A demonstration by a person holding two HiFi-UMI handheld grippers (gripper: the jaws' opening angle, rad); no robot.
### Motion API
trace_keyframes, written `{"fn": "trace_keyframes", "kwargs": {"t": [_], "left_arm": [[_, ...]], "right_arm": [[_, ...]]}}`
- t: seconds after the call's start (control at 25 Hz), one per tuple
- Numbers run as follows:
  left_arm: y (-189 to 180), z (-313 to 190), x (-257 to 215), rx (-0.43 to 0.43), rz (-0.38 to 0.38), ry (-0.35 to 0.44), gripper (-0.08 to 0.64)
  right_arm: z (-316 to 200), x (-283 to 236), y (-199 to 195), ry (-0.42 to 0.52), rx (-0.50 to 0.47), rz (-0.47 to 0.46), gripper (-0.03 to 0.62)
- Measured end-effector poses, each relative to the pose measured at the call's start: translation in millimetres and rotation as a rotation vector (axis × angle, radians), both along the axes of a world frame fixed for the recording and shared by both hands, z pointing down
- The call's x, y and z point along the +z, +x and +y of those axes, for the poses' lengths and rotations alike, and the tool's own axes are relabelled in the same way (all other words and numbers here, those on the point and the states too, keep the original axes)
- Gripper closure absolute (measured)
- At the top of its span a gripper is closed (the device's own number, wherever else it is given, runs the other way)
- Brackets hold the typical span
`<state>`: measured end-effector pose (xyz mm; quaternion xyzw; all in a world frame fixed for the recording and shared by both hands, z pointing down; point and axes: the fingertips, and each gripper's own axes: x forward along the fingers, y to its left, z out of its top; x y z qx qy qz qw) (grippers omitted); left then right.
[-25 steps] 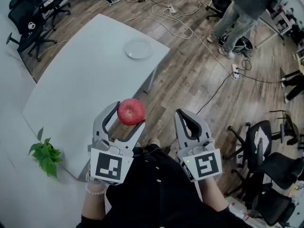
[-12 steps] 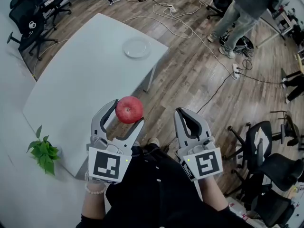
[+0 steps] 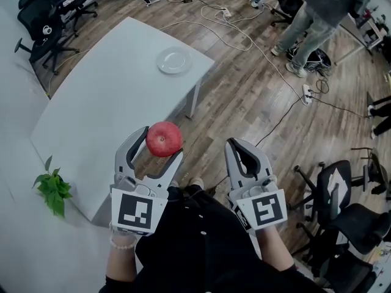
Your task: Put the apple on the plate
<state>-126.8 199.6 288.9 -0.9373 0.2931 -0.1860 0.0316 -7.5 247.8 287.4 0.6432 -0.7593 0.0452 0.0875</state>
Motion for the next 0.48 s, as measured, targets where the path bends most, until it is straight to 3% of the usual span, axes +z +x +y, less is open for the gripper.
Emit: {"fn": "trace_keyframes", "kwargs": {"t": [0.48], "left_arm": [[20.3,17.9,1.7,-0.043,0.003,0.022,0.215]], "right_arm": [[13.0,7.4,20.1,0.011,-0.048,-0.008,0.548]]}}
